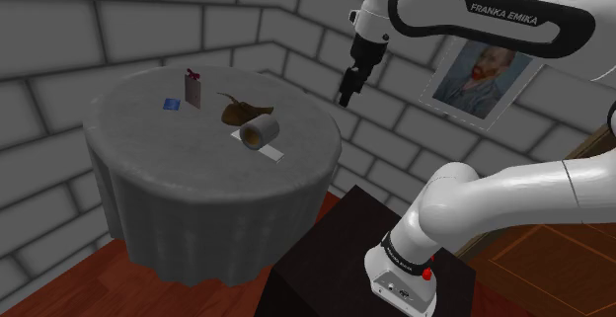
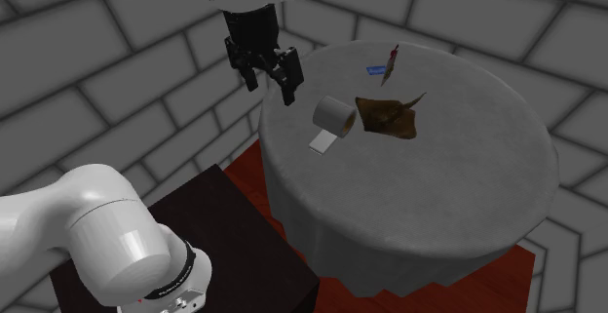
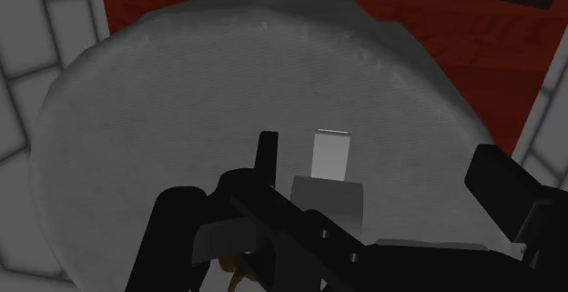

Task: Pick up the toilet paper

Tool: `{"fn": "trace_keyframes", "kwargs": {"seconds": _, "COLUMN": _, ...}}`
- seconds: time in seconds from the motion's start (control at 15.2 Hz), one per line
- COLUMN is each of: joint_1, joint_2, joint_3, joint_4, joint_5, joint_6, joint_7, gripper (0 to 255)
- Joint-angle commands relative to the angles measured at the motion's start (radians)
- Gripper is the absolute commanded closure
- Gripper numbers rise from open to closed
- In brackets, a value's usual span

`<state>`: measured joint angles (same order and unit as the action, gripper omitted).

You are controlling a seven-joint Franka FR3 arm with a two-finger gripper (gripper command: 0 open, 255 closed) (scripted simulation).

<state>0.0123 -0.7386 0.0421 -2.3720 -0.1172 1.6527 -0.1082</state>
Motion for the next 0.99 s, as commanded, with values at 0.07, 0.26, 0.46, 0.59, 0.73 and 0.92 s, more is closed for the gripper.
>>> {"fn": "trace_keyframes", "kwargs": {"seconds": 0.07, "joint_1": 0.0, "joint_2": 0.023, "joint_3": 0.037, "joint_4": -0.004, "joint_5": -0.021, "joint_6": 0.029, "joint_7": 0.033, "gripper": 0}}
{"fn": "trace_keyframes", "kwargs": {"seconds": 0.26, "joint_1": -0.009, "joint_2": 0.108, "joint_3": 0.15, "joint_4": -0.005, "joint_5": -0.095, "joint_6": 0.108, "joint_7": 0.142, "gripper": 0}}
{"fn": "trace_keyframes", "kwargs": {"seconds": 0.46, "joint_1": -0.032, "joint_2": 0.214, "joint_3": 0.262, "joint_4": 0.012, "joint_5": -0.194, "joint_6": 0.167, "joint_7": 0.267, "gripper": 0}}
{"fn": "trace_keyframes", "kwargs": {"seconds": 0.59, "joint_1": -0.054, "joint_2": 0.298, "joint_3": 0.337, "joint_4": 0.035, "joint_5": -0.276, "joint_6": 0.189, "joint_7": 0.36, "gripper": 0}}
{"fn": "trace_keyframes", "kwargs": {"seconds": 0.73, "joint_1": -0.078, "joint_2": 0.392, "joint_3": 0.41, "joint_4": 0.069, "joint_5": -0.373, "joint_6": 0.194, "joint_7": 0.46, "gripper": 0}}
{"fn": "trace_keyframes", "kwargs": {"seconds": 0.92, "joint_1": -0.109, "joint_2": 0.558, "joint_3": 0.509, "joint_4": 0.139, "joint_5": -0.543, "joint_6": 0.155, "joint_7": 0.621, "gripper": 0}}
